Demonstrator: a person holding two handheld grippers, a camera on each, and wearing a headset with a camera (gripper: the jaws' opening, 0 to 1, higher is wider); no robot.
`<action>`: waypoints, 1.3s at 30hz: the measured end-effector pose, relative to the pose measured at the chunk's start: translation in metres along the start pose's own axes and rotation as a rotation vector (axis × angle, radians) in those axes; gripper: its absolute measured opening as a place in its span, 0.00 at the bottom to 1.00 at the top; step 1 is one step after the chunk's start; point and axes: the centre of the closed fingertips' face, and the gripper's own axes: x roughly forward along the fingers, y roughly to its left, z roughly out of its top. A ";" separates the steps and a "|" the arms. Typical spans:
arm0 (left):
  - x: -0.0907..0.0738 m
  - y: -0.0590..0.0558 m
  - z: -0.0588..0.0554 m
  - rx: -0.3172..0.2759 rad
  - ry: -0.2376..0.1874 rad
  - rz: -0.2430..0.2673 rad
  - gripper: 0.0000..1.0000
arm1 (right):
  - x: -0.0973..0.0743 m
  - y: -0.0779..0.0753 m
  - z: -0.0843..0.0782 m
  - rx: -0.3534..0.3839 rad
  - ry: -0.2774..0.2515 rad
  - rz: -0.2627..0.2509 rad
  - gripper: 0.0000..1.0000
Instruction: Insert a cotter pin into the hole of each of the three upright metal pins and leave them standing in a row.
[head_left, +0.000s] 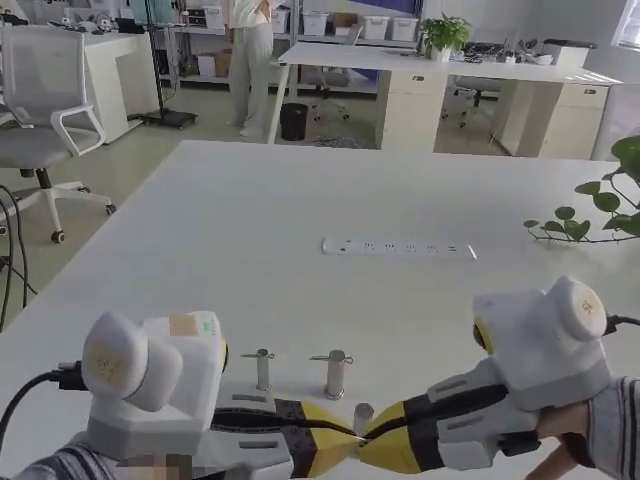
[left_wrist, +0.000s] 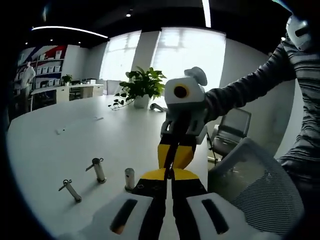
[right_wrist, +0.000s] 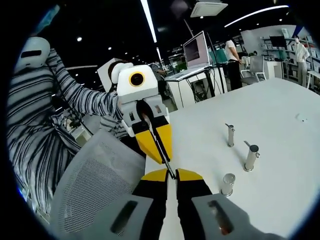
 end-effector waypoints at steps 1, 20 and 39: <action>0.000 0.000 -0.001 0.002 0.004 -0.001 0.00 | 0.000 0.000 0.001 -0.006 0.000 -0.003 0.01; -0.001 -0.007 -0.011 0.047 0.055 -0.011 0.00 | 0.000 0.009 -0.003 -0.109 0.063 -0.009 0.00; -0.015 0.012 -0.017 0.061 0.052 0.114 0.13 | -0.006 -0.002 -0.001 -0.182 0.093 -0.090 0.00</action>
